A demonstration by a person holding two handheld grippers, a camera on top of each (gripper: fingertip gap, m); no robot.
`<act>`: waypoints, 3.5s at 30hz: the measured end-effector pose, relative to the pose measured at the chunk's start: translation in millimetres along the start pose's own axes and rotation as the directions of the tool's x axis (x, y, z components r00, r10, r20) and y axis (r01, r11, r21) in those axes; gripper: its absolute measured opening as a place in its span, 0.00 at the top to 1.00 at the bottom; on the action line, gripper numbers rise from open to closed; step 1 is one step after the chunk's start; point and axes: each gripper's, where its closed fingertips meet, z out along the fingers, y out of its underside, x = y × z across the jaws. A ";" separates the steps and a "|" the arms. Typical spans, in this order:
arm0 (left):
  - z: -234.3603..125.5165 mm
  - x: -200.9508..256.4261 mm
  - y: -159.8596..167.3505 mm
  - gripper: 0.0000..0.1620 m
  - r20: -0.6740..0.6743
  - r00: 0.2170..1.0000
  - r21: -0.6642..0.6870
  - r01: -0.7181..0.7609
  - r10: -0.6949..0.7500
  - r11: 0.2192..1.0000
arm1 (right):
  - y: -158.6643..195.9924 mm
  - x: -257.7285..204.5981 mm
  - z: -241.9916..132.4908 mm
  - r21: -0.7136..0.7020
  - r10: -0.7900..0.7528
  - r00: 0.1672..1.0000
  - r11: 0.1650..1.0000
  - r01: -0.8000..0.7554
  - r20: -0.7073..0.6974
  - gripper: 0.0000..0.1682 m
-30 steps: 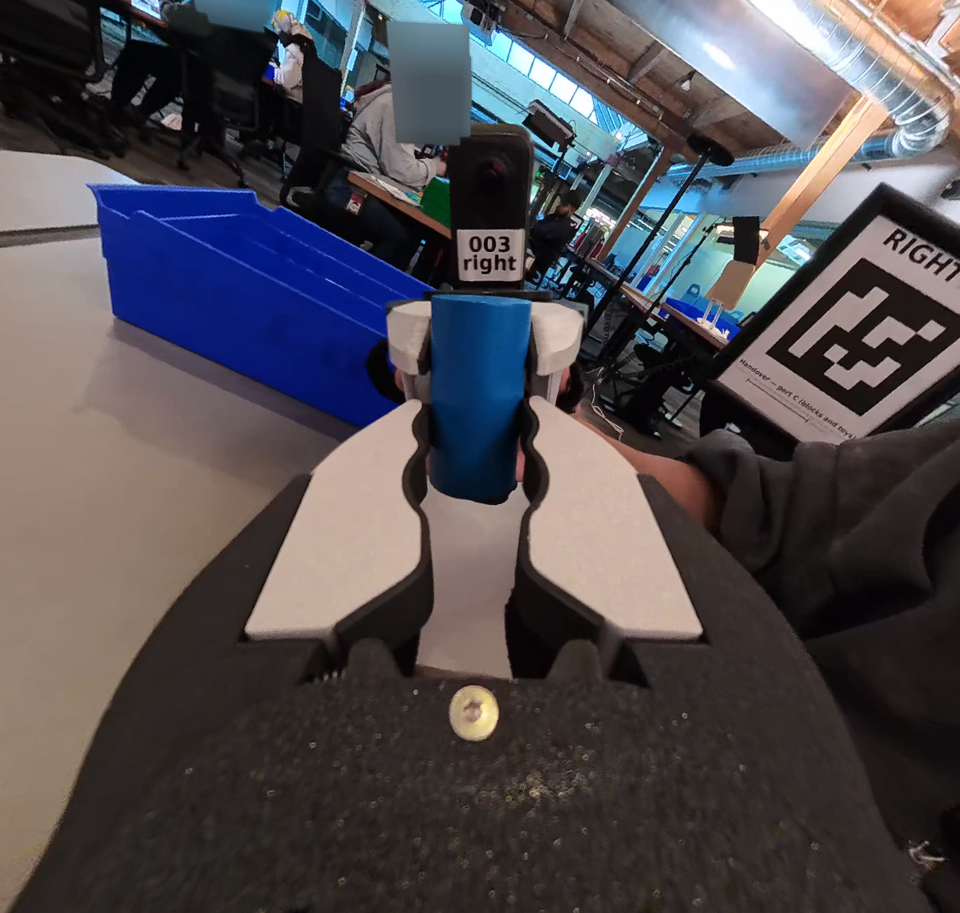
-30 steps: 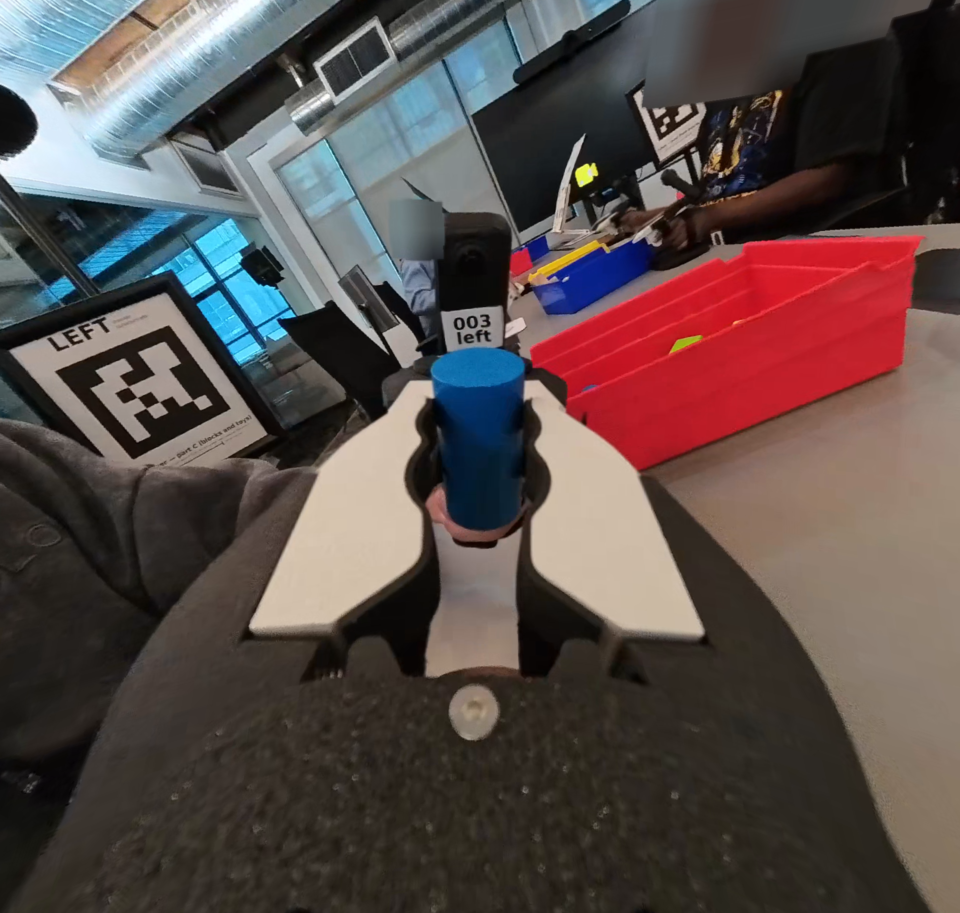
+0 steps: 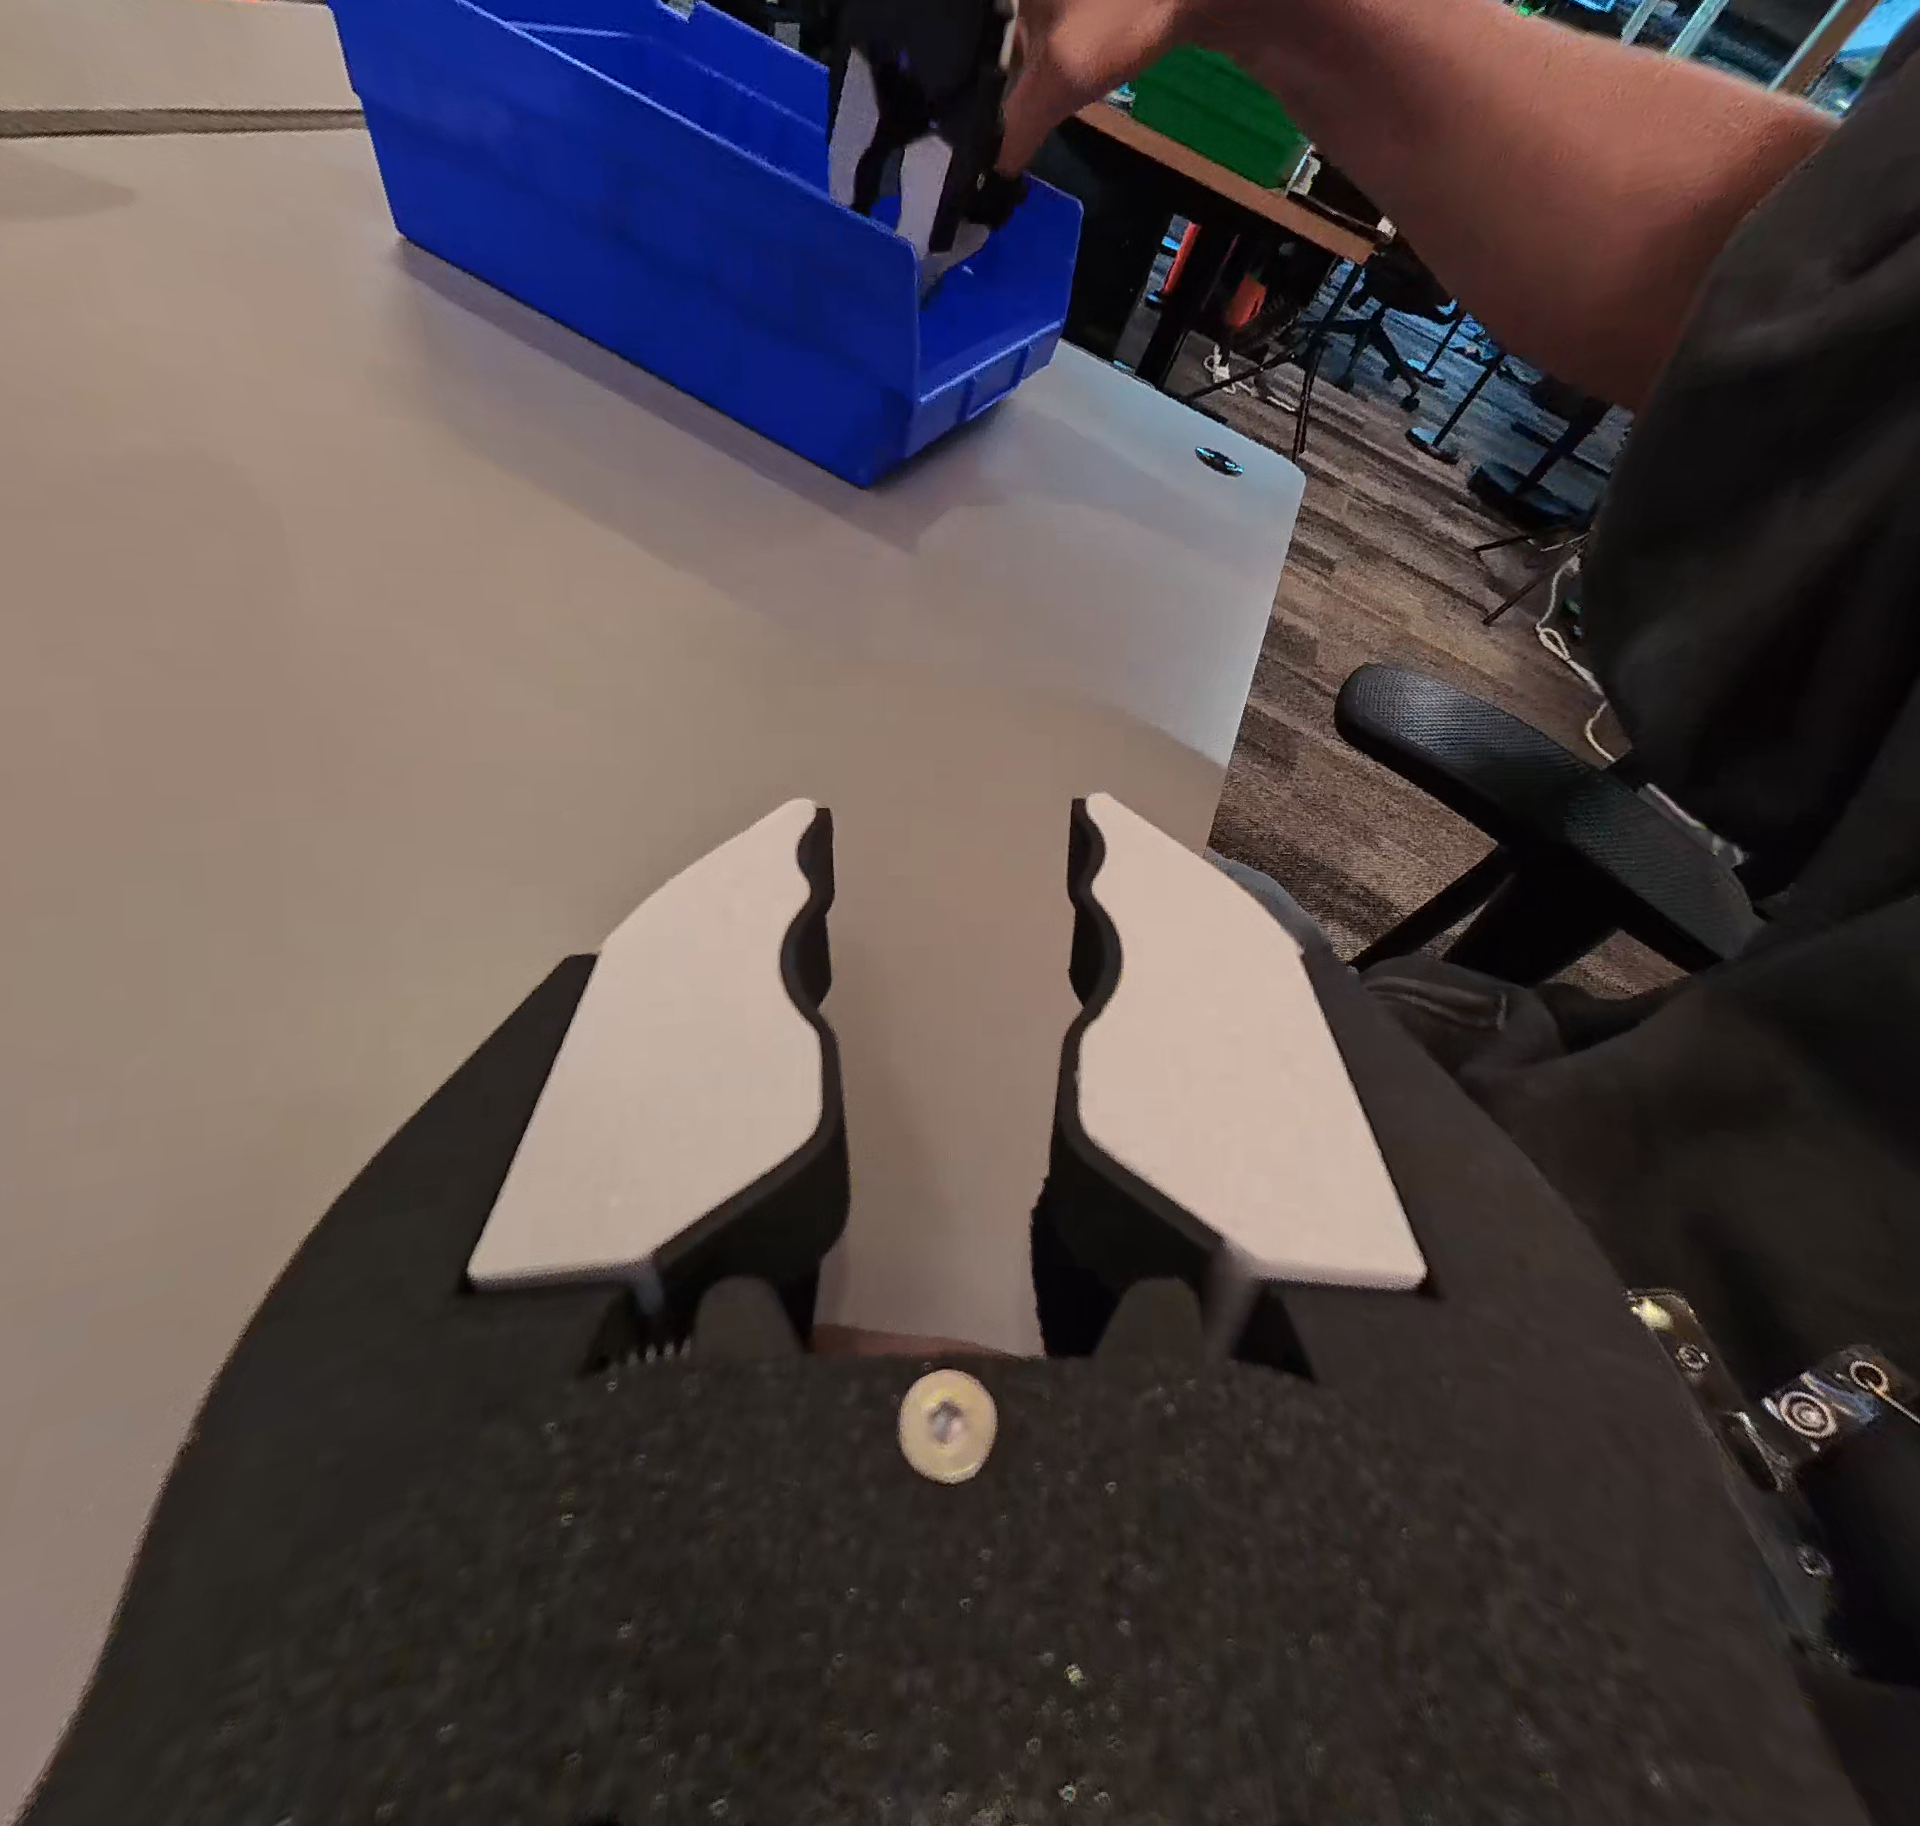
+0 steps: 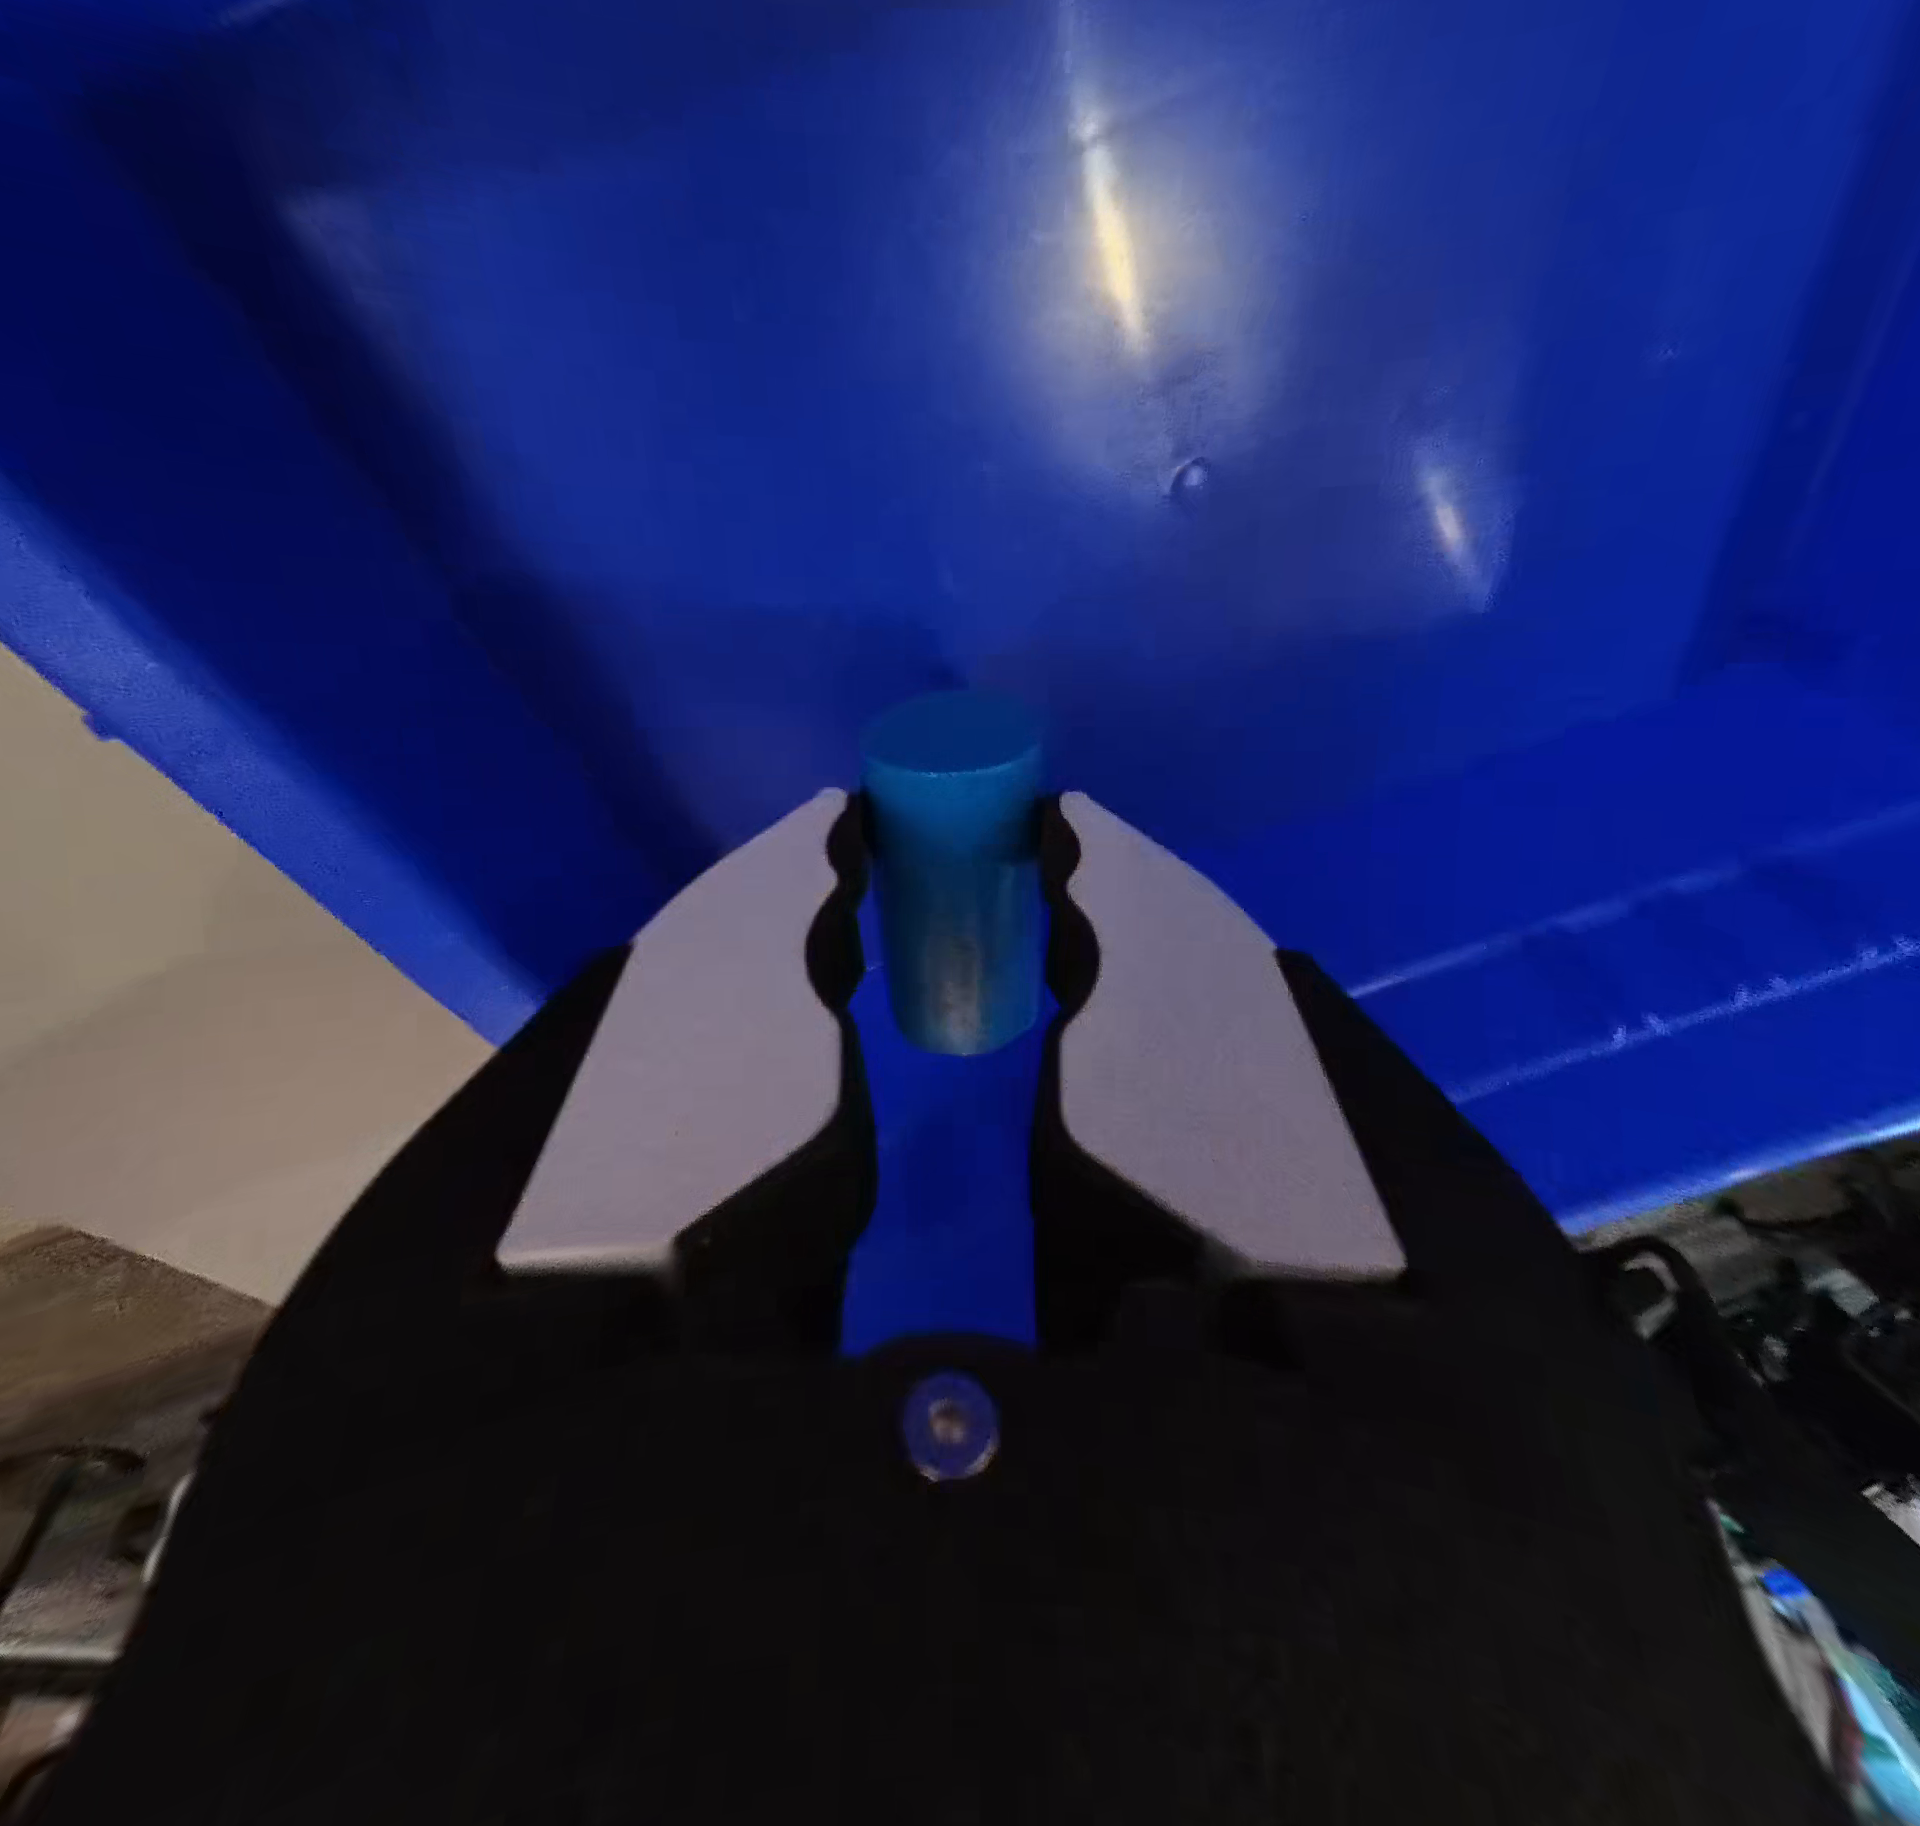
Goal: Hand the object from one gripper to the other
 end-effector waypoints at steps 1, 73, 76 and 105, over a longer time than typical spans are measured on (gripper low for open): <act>-0.8 0.5 0.3 0.74 0.004 1.000 0.000 -0.011 0.011 1.000 | 1.0 0.2 5.1 -0.017 -0.025 1.000 1.000 0.025 0.003 0.81; -139.9 -217.7 -88.8 0.81 0.354 0.932 -0.078 0.110 -0.075 0.991 | -52.8 -156.3 -103.6 0.859 0.652 0.595 -0.182 -0.478 0.469 0.73; -120.4 -145.1 -123.8 0.81 0.104 0.993 0.178 0.043 -0.063 0.983 | -93.2 -150.7 -131.4 0.872 0.523 0.712 -0.144 -0.468 0.468 0.72; 16.5 -18.2 -84.2 0.81 -0.185 0.972 0.207 0.184 -0.146 0.961 | -283.1 -215.1 -216.1 0.689 -0.458 0.626 -0.040 -0.724 0.631 0.82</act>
